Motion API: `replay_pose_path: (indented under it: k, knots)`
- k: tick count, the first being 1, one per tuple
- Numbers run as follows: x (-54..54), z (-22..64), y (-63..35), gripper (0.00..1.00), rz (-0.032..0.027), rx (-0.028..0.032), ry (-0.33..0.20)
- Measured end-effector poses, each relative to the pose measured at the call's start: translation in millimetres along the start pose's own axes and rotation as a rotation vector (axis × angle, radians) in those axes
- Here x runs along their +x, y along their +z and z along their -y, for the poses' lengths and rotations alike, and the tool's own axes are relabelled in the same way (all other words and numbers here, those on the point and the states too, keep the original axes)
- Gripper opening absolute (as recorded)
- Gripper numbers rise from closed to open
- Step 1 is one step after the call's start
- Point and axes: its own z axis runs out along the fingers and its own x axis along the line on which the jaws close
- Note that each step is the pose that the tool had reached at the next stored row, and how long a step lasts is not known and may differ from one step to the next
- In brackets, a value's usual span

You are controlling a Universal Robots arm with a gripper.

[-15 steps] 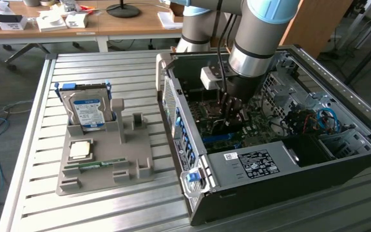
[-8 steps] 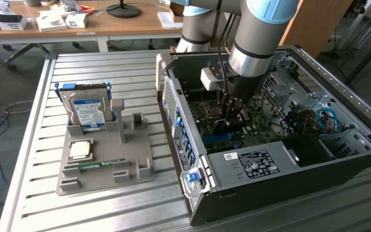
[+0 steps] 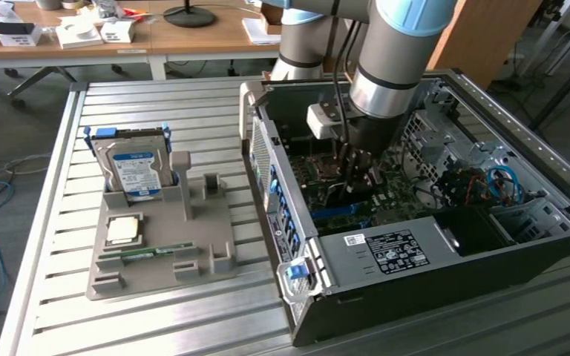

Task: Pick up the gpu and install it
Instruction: 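Insert the gpu into the slot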

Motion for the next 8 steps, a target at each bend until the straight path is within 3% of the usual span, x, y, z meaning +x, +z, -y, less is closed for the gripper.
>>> replay_pose_path:
  k: [3, 8]
  knots:
    - [-0.2, -0.5, 0.0, 0.26, -0.0004, 0.0093, 0.0]
    - [-0.3, -1.9, 0.1, 0.26, -0.0003, 0.0098, 0.0]
